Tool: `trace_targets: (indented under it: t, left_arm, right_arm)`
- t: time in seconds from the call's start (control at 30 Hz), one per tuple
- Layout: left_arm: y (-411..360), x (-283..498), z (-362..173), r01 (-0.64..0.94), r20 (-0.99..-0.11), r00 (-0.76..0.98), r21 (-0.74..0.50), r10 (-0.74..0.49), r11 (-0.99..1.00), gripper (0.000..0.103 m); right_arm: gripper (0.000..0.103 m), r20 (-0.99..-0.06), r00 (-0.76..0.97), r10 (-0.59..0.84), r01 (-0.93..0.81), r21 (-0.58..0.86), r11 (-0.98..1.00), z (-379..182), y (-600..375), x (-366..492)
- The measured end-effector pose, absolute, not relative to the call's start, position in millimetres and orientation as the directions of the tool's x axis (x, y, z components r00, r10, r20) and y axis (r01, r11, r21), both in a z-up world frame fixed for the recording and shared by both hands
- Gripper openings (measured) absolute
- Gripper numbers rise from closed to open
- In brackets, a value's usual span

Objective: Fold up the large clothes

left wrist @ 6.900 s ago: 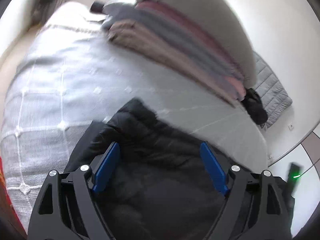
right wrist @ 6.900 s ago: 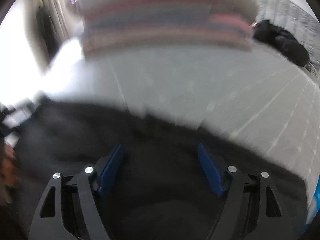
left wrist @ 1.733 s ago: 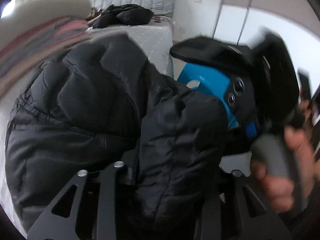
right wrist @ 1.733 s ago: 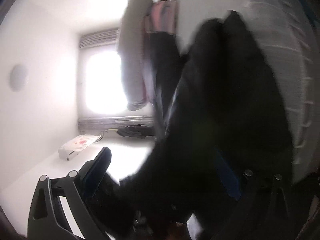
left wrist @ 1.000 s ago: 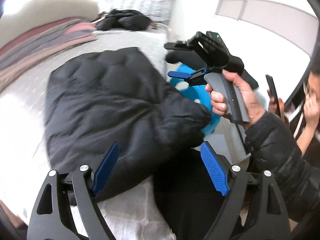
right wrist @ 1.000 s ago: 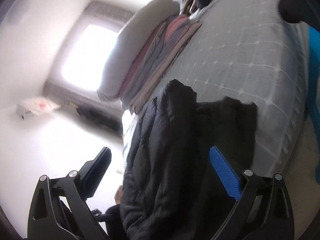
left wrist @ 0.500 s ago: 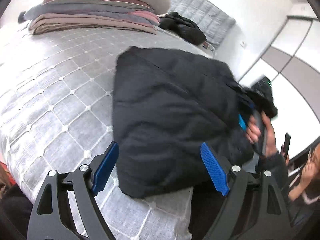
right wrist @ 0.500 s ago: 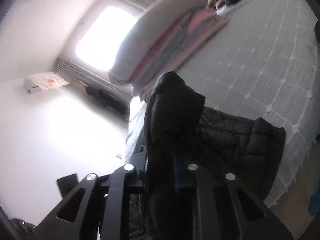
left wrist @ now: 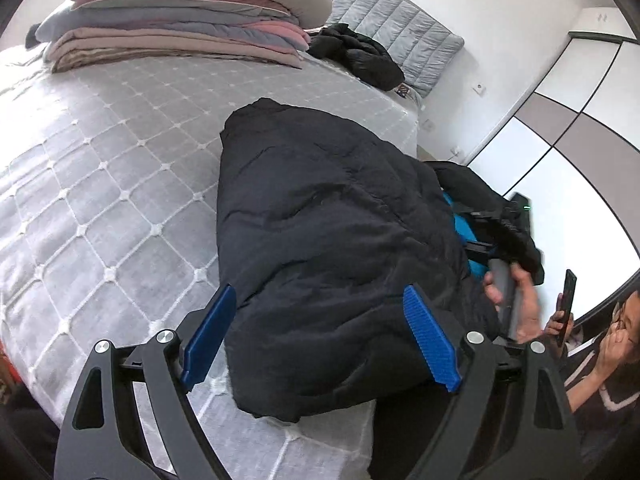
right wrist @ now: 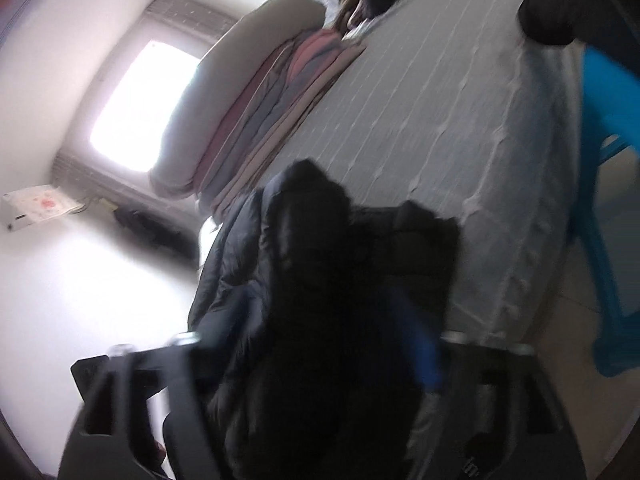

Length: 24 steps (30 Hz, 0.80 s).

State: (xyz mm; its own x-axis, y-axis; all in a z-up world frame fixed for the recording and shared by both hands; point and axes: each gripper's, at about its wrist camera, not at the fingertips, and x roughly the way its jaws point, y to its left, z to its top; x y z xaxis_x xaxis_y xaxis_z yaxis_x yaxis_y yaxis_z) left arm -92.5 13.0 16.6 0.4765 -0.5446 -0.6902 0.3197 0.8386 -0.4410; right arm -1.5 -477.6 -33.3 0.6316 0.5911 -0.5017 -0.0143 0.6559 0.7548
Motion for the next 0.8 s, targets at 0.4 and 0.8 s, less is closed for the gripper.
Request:
trace_targets:
  t: [0.4,0.8]
  left_arm:
    - [68.0,-14.3,-40.2,0.082,-0.692,0.427,-0.612,-0.582,0.787,0.083]
    - [31.1,49.2,-112.6,-0.012,-0.521,0.268,-0.843,-0.810,0.538,0.091]
  right_arm:
    - [0.093,-0.569,0.455,0.685,0.025,0.777,0.629,-69.0,-468.2,-25.7]
    - [0.096,-0.305,0.418,0.856,0.106,0.952,0.287,-129.1,-471.9,-27.4]
